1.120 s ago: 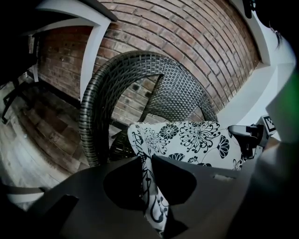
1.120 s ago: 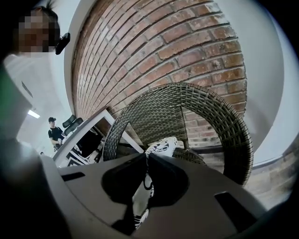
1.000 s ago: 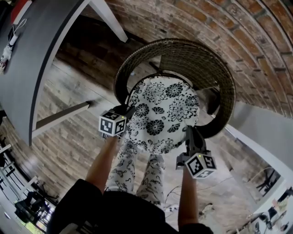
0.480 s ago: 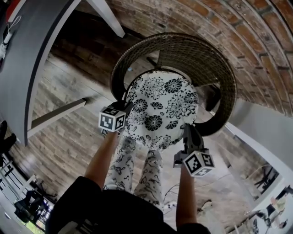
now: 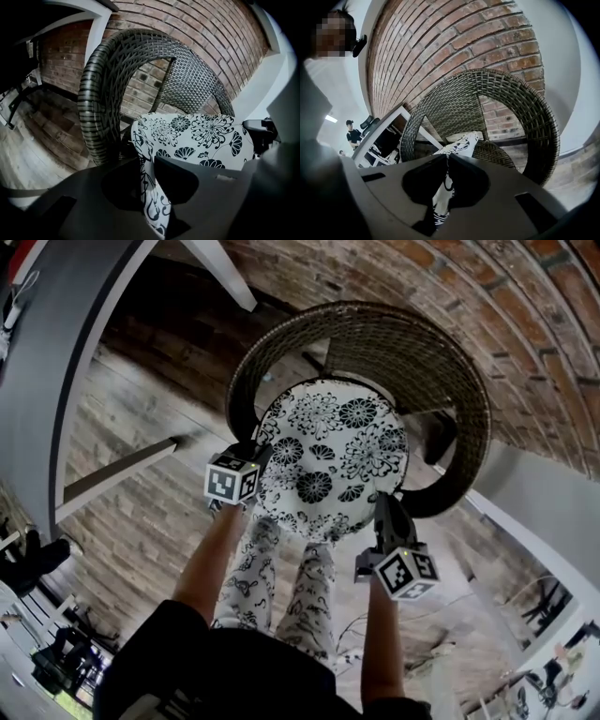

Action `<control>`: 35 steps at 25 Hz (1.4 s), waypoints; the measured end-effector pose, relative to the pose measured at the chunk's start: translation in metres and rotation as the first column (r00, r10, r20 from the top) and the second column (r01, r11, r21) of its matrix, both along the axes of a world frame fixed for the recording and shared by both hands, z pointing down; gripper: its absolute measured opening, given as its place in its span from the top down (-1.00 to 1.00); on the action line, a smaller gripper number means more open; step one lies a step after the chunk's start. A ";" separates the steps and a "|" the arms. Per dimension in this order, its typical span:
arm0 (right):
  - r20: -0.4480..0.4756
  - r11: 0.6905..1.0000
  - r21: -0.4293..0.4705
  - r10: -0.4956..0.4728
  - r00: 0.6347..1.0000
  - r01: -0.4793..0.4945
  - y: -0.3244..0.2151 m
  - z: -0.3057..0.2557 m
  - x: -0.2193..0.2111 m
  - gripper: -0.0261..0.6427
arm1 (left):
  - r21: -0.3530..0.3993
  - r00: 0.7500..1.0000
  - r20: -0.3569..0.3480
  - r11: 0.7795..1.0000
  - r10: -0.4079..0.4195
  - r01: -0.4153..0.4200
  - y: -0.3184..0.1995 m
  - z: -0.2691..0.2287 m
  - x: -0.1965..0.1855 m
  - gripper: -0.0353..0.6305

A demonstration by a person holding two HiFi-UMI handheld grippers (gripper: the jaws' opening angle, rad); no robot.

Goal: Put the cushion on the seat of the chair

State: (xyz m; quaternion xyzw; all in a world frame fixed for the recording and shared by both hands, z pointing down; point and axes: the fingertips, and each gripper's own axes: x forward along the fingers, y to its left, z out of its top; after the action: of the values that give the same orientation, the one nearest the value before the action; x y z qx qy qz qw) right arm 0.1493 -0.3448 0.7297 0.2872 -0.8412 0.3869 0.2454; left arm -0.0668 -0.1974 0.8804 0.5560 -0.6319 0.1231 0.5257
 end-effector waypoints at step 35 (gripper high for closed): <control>-0.014 1.000 -0.028 -0.004 1.000 0.004 0.006 0.014 0.015 0.88 | -0.014 0.996 0.013 0.996 -0.084 0.084 0.030 -0.016 0.008 0.36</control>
State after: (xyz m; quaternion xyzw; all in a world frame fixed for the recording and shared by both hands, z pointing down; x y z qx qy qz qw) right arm 0.1638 -0.3390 0.7439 0.2849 -0.8346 0.3959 0.2561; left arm -0.0587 -0.1678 0.8642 0.5244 -0.6570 0.1090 0.5305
